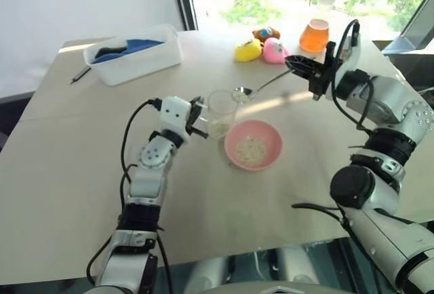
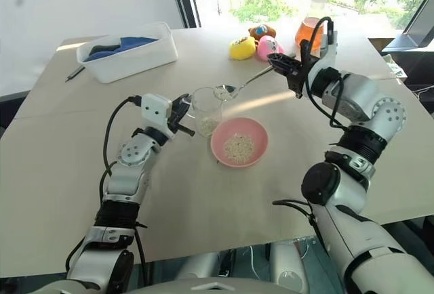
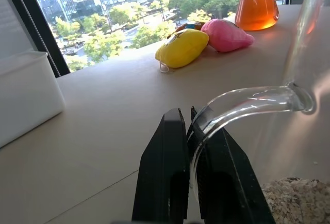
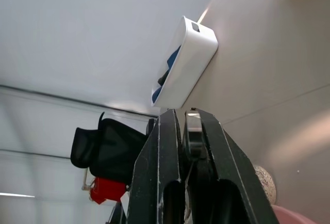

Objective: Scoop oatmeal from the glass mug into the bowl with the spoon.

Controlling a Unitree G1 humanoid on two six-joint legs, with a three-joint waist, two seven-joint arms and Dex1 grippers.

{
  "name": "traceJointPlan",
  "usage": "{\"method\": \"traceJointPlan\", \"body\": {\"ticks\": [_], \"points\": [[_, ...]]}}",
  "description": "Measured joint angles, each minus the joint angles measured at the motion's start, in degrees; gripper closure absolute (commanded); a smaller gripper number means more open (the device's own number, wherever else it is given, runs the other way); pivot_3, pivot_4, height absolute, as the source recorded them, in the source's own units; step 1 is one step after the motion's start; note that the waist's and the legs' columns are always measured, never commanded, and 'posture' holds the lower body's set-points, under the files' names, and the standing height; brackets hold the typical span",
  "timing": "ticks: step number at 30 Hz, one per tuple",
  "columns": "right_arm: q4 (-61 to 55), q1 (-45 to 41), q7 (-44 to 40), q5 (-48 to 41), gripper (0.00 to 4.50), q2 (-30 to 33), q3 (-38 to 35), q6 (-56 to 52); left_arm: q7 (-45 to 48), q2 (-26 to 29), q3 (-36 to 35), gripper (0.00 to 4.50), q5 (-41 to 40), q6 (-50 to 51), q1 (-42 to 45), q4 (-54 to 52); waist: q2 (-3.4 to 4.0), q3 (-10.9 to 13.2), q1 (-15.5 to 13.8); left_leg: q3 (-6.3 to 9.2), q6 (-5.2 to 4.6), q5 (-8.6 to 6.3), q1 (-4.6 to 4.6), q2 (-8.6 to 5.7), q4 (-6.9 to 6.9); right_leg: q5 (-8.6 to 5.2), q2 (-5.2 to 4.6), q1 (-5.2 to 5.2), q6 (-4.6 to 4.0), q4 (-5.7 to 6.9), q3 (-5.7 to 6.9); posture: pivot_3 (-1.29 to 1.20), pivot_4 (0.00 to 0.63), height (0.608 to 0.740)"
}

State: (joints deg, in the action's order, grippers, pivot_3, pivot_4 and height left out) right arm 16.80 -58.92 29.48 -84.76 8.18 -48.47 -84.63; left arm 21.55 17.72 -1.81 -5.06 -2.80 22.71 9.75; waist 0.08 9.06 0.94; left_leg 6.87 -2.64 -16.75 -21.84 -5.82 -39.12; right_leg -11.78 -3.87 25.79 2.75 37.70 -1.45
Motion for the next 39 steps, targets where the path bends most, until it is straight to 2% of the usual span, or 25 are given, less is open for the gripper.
{"method": "traceJointPlan", "body": {"ticks": [6, 12, 15, 18, 20, 21, 23, 25, 26, 29, 32, 35, 39], "points": [[-1.2, 6.7, 0.6, -6.9, 4.5, 6.5, 8.4, 1.4, 0.1, 0.4, -0.1, 4.49, -0.7, 0.0, -0.3, 0.0, 0.0, 0.0, 0.1, -0.05, -0.01, 0.0, 0.02, 0.01, 0.0, 0.0, 0.0, -0.02, 0.0, 0.0, -0.04, 0.0, 0.15, 0.74], [-9.3, 10.5, -8.1, -2.3, 4.5, 11.6, 18.6, 3.7, 0.1, 0.5, 0.0, 4.49, -1.0, 0.3, -0.3, 0.0, 0.0, 0.0, 0.0, -0.07, -0.04, -0.02, 0.06, 0.04, 0.0, 0.0, 0.04, -0.05, 0.01, -0.01, -0.03, 0.0, 0.15, 0.74], [-16.6, 12.2, -18.9, 7.3, 4.5, 17.4, 28.8, 6.3, 0.2, 0.7, 0.0, 4.49, -1.2, 0.4, -0.4, -0.1, 0.0, 0.0, 0.0, -0.11, -0.03, -0.02, 0.05, 0.03, 0.0, -0.01, 0.05, -0.05, 0.02, -0.03, 0.01, 0.0, 0.15, 0.74], [-20.7, 12.0, -24.5, 12.5, 4.5, 19.2, 33.1, 9.4, 0.2, 0.9, 0.0, 4.49, -1.2, 0.7, -0.3, -0.1, -0.01, 0.0, 0.1, -0.1, -0.03, -0.02, 0.09, 0.06, 0.0, -0.01, 0.08, -0.06, 0.02, -0.03, 0.05, 0.0, 0.15, 0.74], [-25.8, 11.8, -30.6, 19.0, 4.5, 22.6, 40.2, 12.7, 0.3, 0.9, 0.1, 4.49, -1.3, 0.8, -0.3, -0.2, 0.01, 0.0, 0.0, -0.09, -0.02, -0.01, 0.07, 0.06, 0.0, -0.01, 0.08, -0.04, 0.02, -0.03, 0.09, 0.0, 0.15, 0.74], [-26.4, 11.8, -31.1, 19.6, 4.5, 22.9, 40.9, 13.0, 0.3, 0.9, 0.0, 4.49, -1.3, 0.8, -0.3, -0.2, 0.0, 0.0, 0.0, -0.08, -0.02, -0.01, 0.07, 0.06, 0.0, -0.01, 0.08, -0.04, 0.02, -0.03, 0.12, 0.0, 0.15, 0.74], [-31.7, 10.8, -36.9, 24.6, 4.5, 25.5, 46.7, 16.0, 0.3, 0.9, 0.1, 4.49, -1.4, 1.0, -0.3, -0.2, -0.03, 0.0, -0.1, -0.08, -0.01, -0.01, 0.07, 0.06, 0.0, -0.01, 0.07, -0.05, 0.02, -0.07, 0.17, 0.0, 0.15, 0.74], [-39.5, 10.6, -46.5, 31.6, 4.5, 31.4, 55.1, 21.2, 0.4, 0.9, 0.1, 4.49, -1.6, 1.0, -0.3, -0.2, -0.05, 0.0, -0.2, 0.0, 0.0, -0.01, 0.03, 0.06, 0.0, -0.01, 0.07, -0.07, 0.03, -0.18, 0.28, 0.0, 0.15, 0.74], [-41.2, 10.6, -49.6, 33.5, 4.5, 32.4, 57.0, 23.2, 0.4, 0.9, 0.1, 4.49, -1.8, 1.0, -0.3, -0.2, -0.05, 0.0, -0.1, 0.0, 0.0, -0.01, 0.04, 0.06, 0.0, -0.01, 0.07, -0.08, 0.03, -0.19, 0.28, 0.0, 0.15, 0.74], [-42.8, 10.7, -55.3, 36.9, 4.5, 33.1, 59.3, 26.6, 0.4, 0.9, 0.1, 4.49, -1.8, 1.1, -0.2, -0.1, -0.08, 0.0, -0.2, 0.02, 0.01, -0.01, 0.04, 0.06, -0.01, -0.01, 0.06, -0.1, 0.03, -0.18, 0.31, 0.0, 0.15, 0.74], [-40.9, 10.6, -56.0, 35.7, 4.5, 30.1, 57.2, 25.7, 0.4, 0.9, 0.2, 4.49, -1.8, 1.2, -0.1, 0.0, -0.13, 0.0, -0.2, 0.05, 0.01, -0.01, 0.05, 0.05, -0.01, 0.0, 0.04, -0.11, 0.03, -0.17, 0.22, 0.0, 0.15, 0.74], [-35.9, 9.4, -54.3, 33.5, 4.5, 27.1, 53.0, 22.9, 0.4, 0.8, 0.2, 4.49, -1.9, 1.2, -0.1, -0.1, -0.15, 0.0, -0.3, 0.06, 0.01, -0.01, 0.04, 0.05, -0.01, 0.0, 0.03, -0.11, 0.02, -0.18, 0.14, 0.0, 0.15, 0.74], [-25.9, 2.9, -46.2, 26.5, 4.5, 20.0, 42.3, 16.9, 0.4, 0.8, -0.2, 4.49, -2.1, 1.2, -0.4, -0.1, -0.14, 0.0, -0.2, 0.05, 0.02, -0.01, 0.06, 0.06, 0.08, 0.0, 0.06, -0.07, 0.01, -0.18, 0.02, 0.0, 0.15, 0.74]]}}
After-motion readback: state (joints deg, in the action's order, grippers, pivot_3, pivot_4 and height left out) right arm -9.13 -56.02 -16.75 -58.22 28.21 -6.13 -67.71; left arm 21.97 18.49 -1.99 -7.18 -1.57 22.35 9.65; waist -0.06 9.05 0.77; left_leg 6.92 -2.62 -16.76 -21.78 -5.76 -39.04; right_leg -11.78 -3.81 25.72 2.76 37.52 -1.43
